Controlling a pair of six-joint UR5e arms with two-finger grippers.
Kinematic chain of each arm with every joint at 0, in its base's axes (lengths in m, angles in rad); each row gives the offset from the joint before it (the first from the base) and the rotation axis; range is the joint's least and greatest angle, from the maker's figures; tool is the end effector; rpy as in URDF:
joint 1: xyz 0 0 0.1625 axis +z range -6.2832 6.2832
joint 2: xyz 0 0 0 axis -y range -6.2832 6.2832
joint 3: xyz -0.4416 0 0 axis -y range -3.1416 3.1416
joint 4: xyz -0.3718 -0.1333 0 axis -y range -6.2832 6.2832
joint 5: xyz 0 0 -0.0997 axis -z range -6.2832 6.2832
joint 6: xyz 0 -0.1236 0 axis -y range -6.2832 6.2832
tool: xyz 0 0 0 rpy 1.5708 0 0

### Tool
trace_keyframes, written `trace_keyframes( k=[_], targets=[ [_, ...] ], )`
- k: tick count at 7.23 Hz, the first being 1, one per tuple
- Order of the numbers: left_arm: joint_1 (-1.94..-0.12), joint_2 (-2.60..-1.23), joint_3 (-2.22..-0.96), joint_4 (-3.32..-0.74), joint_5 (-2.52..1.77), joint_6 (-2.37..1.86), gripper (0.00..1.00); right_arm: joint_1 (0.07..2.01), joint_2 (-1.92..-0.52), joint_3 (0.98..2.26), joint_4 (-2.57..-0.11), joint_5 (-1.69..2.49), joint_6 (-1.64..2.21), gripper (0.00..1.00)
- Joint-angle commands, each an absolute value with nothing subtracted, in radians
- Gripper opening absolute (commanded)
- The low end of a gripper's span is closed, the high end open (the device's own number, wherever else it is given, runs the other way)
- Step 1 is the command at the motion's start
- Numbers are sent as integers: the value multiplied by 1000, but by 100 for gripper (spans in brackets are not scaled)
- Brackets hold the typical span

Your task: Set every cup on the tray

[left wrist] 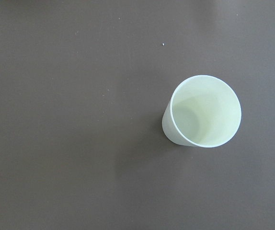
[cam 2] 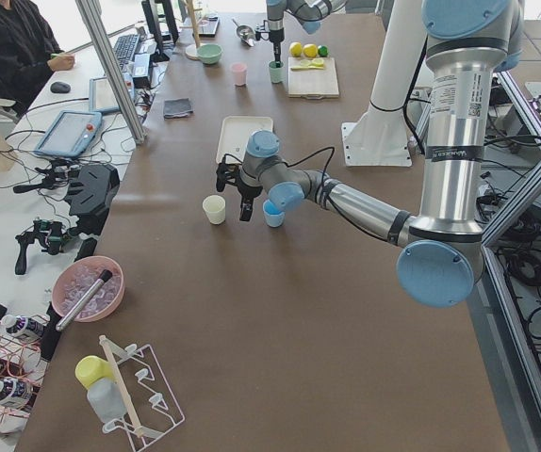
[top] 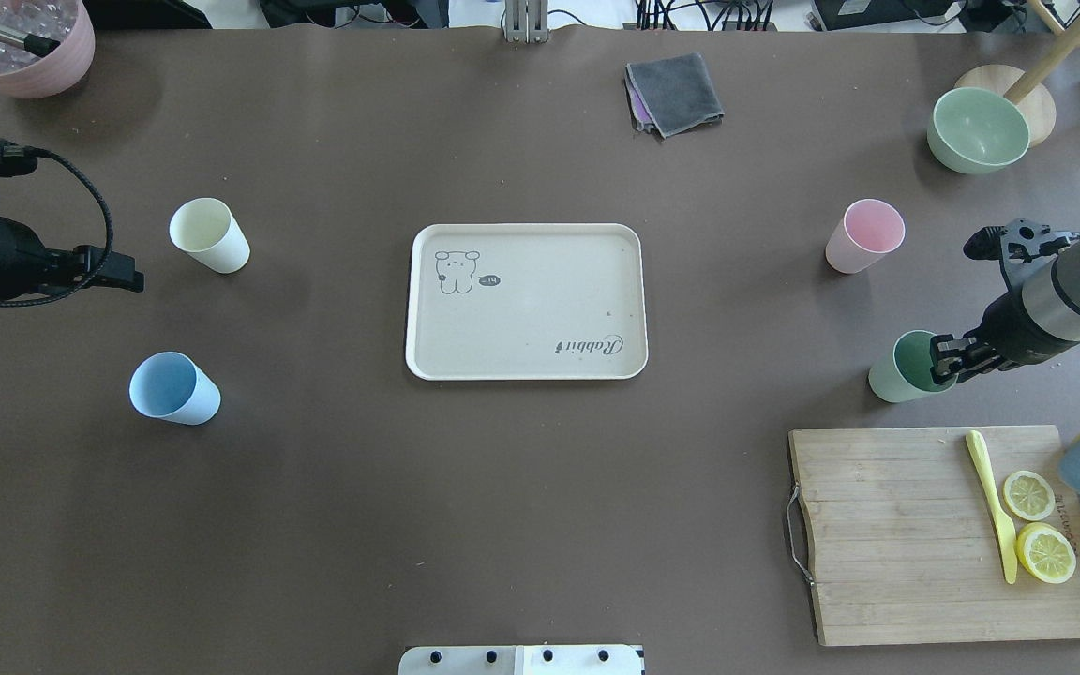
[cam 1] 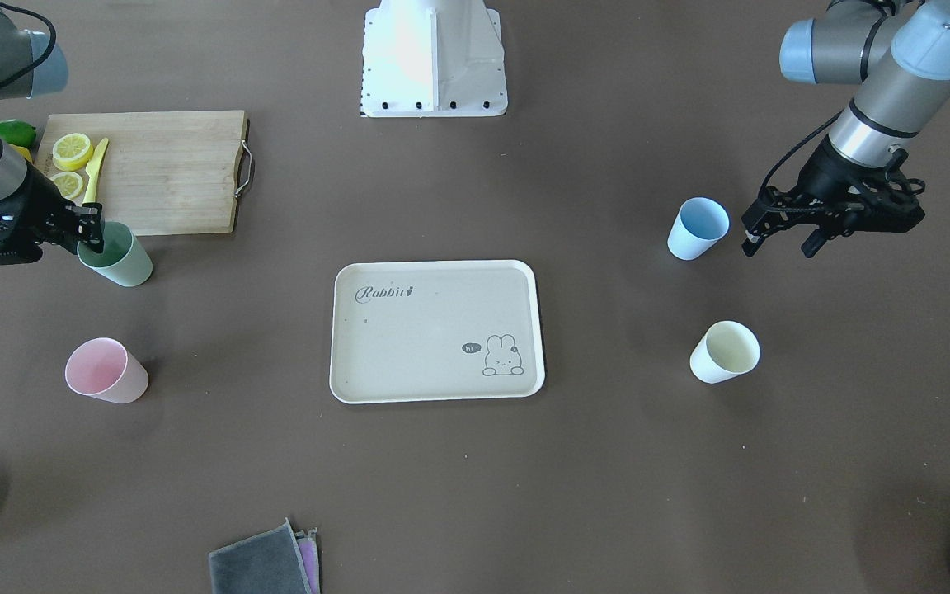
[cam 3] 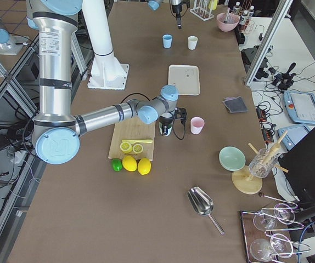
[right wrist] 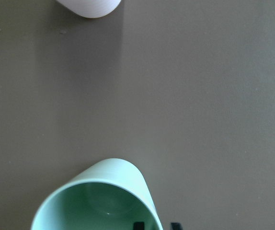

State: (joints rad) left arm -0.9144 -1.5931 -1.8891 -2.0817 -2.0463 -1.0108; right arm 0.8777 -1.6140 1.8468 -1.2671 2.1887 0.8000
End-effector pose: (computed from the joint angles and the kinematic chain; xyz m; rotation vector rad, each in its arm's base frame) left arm 0.2496 -0.4498 0.4772 0.2307 0.9171 -0.1252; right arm -0.2591 -0.4086 0.5535 -0.0283 -0.7942 -0.0645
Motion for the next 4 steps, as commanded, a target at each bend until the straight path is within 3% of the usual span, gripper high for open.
trace_keyframes(
  k=[1,4],
  targets=[
    [-873,-1583,-1891,-2082,-2048,-1011,98,877,-1602,1870,-1267,2203,802,0],
    [-851,-1542,-1899,-2086,-2048,-1000,98,1015,-1542,1888,-1278,2391,802,0]
  ],
)
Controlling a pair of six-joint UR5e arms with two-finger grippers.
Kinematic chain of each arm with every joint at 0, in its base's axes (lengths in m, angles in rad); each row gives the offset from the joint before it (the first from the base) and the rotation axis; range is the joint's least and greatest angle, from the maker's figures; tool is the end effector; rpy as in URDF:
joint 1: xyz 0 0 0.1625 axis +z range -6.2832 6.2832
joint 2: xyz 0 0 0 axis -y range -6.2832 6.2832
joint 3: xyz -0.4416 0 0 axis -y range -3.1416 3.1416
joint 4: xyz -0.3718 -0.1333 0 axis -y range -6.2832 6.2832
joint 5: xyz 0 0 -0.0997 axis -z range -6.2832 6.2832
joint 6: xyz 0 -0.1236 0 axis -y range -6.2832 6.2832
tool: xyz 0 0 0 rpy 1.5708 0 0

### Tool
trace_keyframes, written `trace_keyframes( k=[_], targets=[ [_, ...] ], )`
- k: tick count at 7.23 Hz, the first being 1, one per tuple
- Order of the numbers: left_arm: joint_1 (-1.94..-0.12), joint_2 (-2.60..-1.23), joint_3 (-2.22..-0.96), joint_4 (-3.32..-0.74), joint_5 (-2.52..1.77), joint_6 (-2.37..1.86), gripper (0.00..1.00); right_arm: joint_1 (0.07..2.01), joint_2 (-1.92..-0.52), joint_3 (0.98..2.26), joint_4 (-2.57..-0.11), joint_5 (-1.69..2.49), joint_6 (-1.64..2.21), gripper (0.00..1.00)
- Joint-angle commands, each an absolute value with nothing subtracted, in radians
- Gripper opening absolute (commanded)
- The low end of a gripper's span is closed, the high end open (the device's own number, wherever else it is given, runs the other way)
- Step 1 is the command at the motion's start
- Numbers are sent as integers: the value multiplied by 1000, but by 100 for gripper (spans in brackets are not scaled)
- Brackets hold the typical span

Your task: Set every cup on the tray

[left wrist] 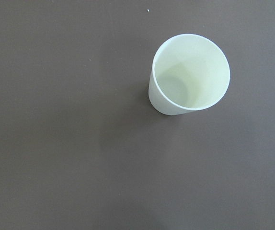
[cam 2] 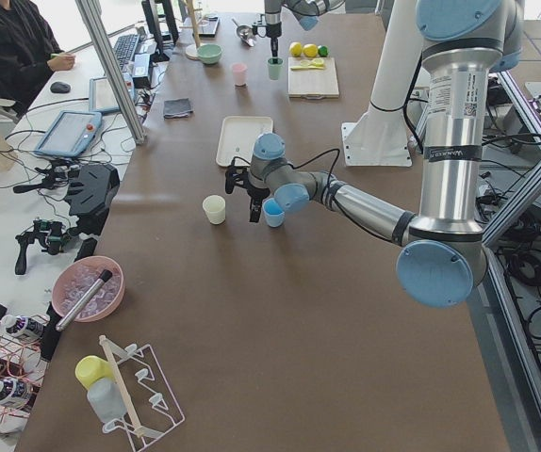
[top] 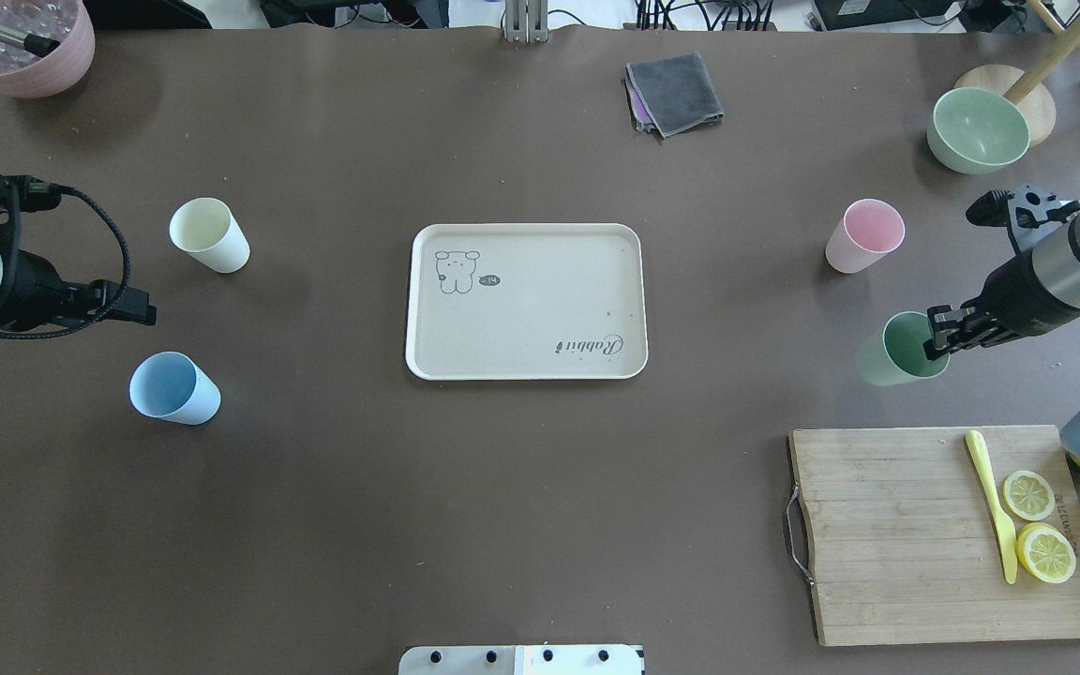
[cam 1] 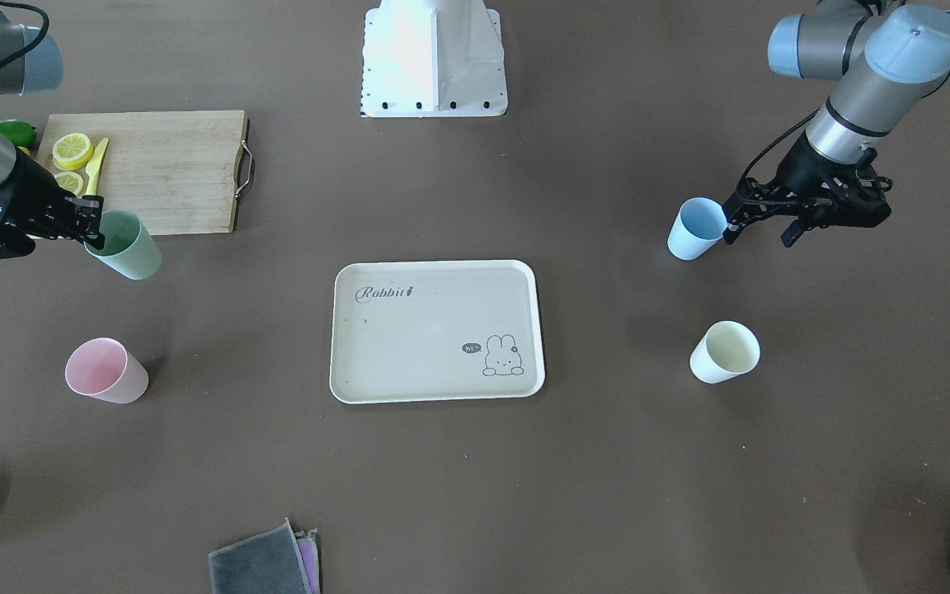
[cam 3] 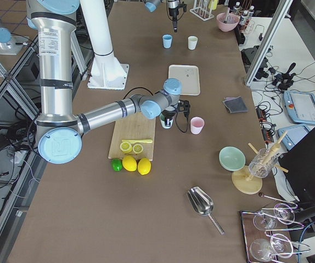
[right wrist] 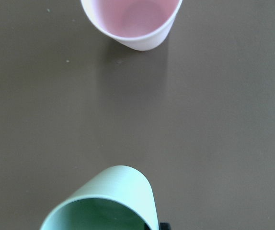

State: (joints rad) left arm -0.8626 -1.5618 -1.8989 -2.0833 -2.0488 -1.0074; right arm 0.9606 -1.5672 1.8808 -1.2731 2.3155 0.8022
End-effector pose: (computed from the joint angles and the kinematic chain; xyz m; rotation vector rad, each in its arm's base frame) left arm 0.2654 -0.4275 0.4877 0.1927 0.9096 -0.0787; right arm -0.2397 -0.4292 0.5066 -0.0247 -0.9244 -0.0494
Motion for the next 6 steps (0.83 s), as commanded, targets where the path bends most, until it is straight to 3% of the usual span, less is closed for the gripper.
trace_keyframes(
  k=[1,6],
  targets=[
    [-835,-1530,-1901,-2089,-2048,-1000,98,1020,-1519,1888,-1282,2395,804,0],
    [-750,-1500,-1908,-2091,-2049,-1006,95,1016,-1315,1887,-1414,2396,912,0]
  ],
)
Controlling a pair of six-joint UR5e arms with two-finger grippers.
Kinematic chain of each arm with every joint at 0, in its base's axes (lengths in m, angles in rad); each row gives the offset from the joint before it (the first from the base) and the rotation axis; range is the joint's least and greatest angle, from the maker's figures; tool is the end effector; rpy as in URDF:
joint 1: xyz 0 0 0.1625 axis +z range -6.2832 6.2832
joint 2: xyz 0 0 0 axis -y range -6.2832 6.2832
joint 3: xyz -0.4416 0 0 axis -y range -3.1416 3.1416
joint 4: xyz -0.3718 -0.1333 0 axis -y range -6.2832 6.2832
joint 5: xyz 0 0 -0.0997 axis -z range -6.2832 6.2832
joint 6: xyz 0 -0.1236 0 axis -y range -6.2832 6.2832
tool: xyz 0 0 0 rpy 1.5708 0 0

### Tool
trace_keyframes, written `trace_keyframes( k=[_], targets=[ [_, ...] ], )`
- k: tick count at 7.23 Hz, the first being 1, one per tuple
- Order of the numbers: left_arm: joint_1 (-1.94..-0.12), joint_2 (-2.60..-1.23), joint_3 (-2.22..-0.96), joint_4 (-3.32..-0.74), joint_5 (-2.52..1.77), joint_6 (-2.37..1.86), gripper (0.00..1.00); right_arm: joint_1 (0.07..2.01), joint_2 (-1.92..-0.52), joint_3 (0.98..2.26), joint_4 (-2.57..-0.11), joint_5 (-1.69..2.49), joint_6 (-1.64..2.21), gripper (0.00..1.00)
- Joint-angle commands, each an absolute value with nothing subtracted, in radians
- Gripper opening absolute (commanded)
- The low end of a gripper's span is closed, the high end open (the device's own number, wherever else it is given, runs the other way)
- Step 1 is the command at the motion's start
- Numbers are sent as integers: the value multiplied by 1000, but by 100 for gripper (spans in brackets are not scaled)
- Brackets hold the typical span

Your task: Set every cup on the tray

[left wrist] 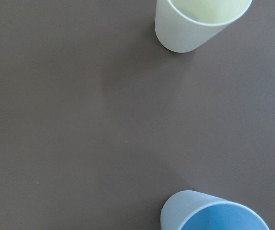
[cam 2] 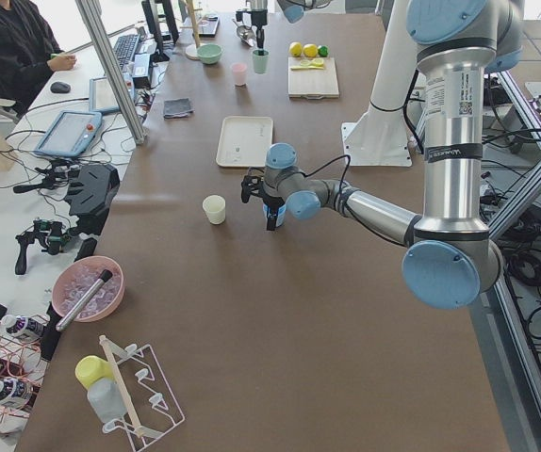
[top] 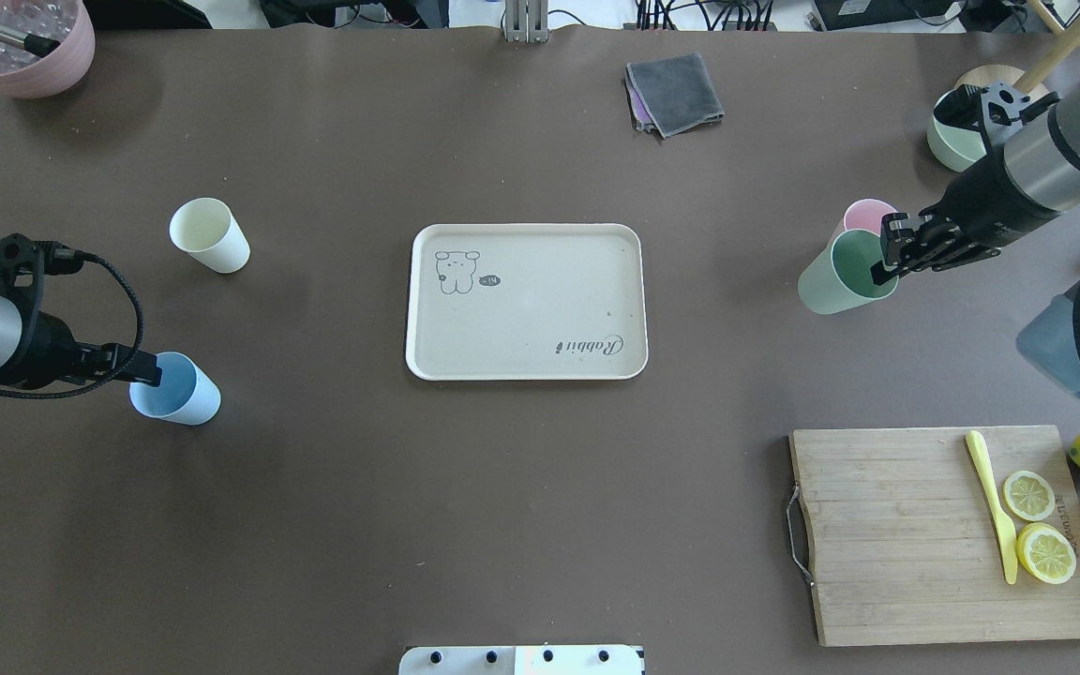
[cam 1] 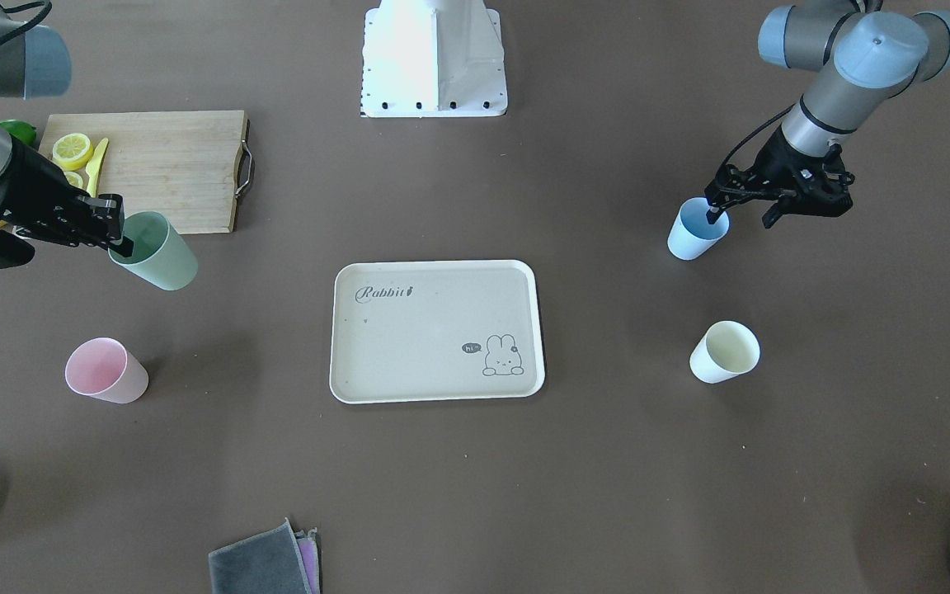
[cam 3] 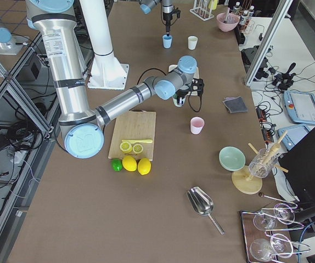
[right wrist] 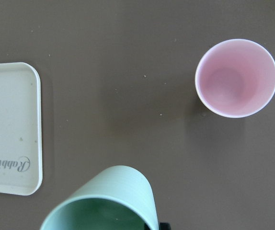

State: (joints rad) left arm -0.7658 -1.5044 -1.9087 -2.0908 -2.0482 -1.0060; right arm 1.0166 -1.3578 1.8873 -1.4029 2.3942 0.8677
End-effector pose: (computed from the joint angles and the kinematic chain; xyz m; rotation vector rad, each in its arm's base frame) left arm 0.2908 -0.3858 0.5096 0.1233 0.8882 0.0015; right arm -0.2503 -0.4855 0.4067 -0.0170 -1.0226 -0.0012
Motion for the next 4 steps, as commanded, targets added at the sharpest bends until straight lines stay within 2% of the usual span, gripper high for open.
trace_keyframes(
  k=[1,2,3,4],
  targets=[
    [-741,-1500,-1899,-2092,-2048,-1006,70,1011,-1298,1888,-1414,2398,935,0],
    [-733,-1500,-1887,-2109,-2045,-1008,63,1002,-1280,1890,-1416,2396,965,0],
    [-732,-1502,-1876,-2124,-2046,-1008,39,990,-1260,1891,-1414,2392,998,0],
    [-729,-1505,-1870,-2138,-2048,-1012,8,985,-1253,1897,-1414,2395,1012,0]
  ],
)
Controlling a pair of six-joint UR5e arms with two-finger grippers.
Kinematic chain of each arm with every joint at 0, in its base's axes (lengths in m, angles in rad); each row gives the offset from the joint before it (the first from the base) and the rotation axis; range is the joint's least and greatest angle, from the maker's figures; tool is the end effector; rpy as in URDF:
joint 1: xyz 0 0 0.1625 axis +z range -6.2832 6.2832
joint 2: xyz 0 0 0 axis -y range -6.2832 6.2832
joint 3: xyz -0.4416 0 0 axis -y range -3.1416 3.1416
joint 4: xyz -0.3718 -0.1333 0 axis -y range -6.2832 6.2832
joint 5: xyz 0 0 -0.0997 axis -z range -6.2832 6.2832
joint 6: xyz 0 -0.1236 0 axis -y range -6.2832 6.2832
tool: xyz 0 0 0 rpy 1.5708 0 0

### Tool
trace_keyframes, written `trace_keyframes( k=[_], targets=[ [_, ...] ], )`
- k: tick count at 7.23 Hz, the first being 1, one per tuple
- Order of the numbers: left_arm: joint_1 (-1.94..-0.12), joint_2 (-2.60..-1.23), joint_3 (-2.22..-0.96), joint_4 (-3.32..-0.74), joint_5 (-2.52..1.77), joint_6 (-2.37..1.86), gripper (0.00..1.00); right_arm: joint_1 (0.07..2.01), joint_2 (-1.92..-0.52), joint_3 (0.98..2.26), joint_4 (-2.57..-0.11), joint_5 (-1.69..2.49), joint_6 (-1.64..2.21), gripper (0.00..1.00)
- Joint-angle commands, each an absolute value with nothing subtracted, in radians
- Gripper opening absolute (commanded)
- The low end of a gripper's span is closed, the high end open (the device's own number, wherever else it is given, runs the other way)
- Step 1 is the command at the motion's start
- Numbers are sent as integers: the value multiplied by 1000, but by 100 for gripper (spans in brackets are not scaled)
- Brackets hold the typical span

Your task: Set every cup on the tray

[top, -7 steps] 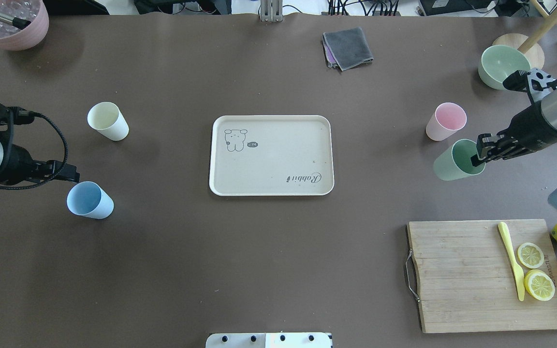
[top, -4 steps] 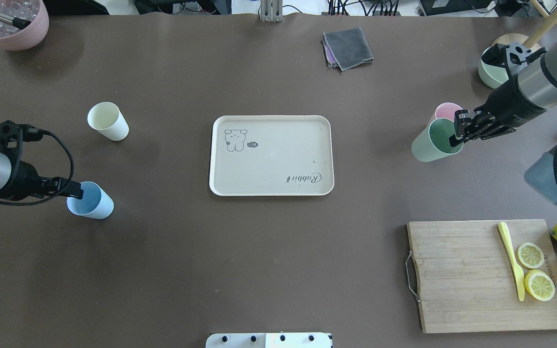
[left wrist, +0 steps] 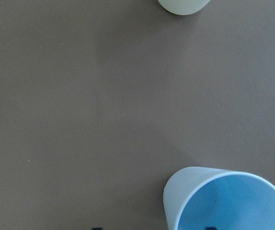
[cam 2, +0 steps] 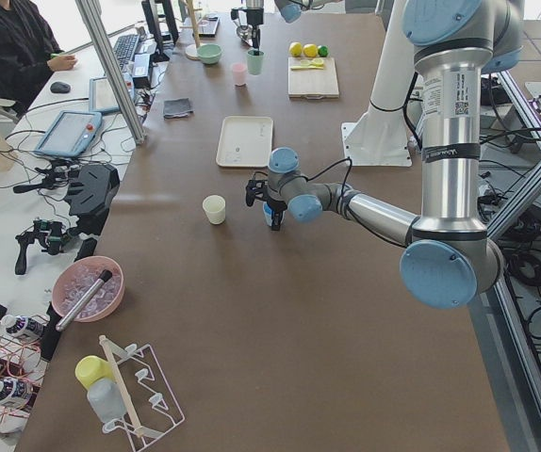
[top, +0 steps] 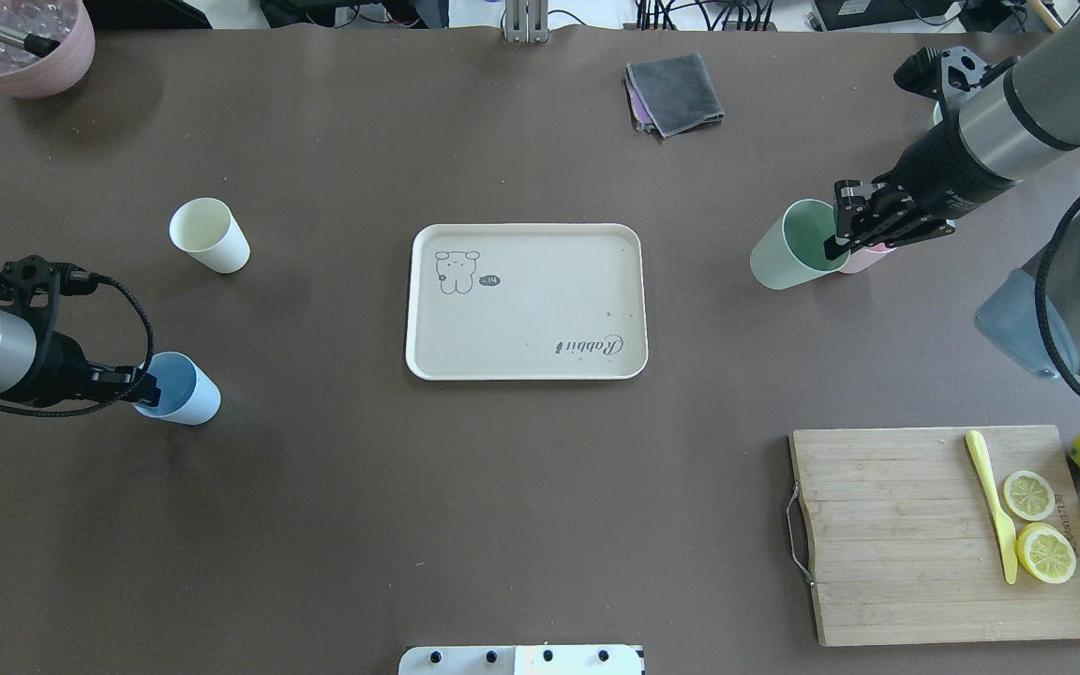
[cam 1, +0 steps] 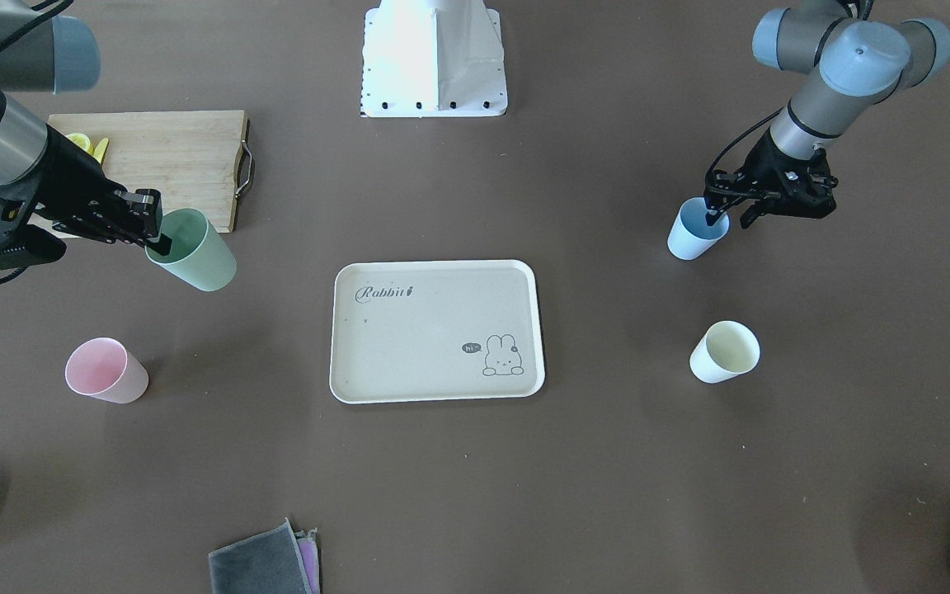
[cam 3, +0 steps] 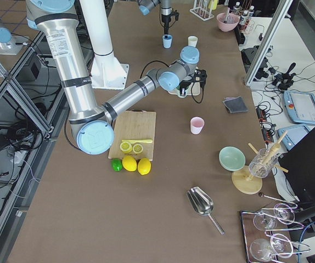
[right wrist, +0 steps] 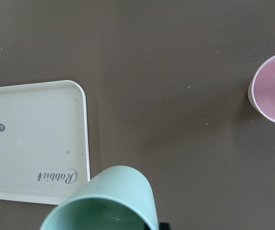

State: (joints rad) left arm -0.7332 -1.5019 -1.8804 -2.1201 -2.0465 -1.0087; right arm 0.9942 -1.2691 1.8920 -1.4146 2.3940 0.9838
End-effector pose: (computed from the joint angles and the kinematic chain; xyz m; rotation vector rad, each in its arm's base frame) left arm 0.3045 -0.3775 0.5209 0.1080 0.8883 0.0283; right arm -0.2713 -0.4954 0.3570 -0.0272 -1.0656 0.0475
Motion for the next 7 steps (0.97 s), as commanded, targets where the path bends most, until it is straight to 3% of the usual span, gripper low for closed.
trace_keyframes(
  k=[1,4,7],
  targets=[
    [-729,-1505,-1884,-2140,-2052,-1014,0,968,-1246,1904,-1414,2387,1014,0],
    [-846,-1624,-1888,-2064,-2216,-1103,0,804,-1192,1882,-1414,2237,1083,0],
    [-859,-1859,-1846,-1846,-2206,-1104,0,749,-1059,1728,-1411,2184,1104,0]
  ],
)
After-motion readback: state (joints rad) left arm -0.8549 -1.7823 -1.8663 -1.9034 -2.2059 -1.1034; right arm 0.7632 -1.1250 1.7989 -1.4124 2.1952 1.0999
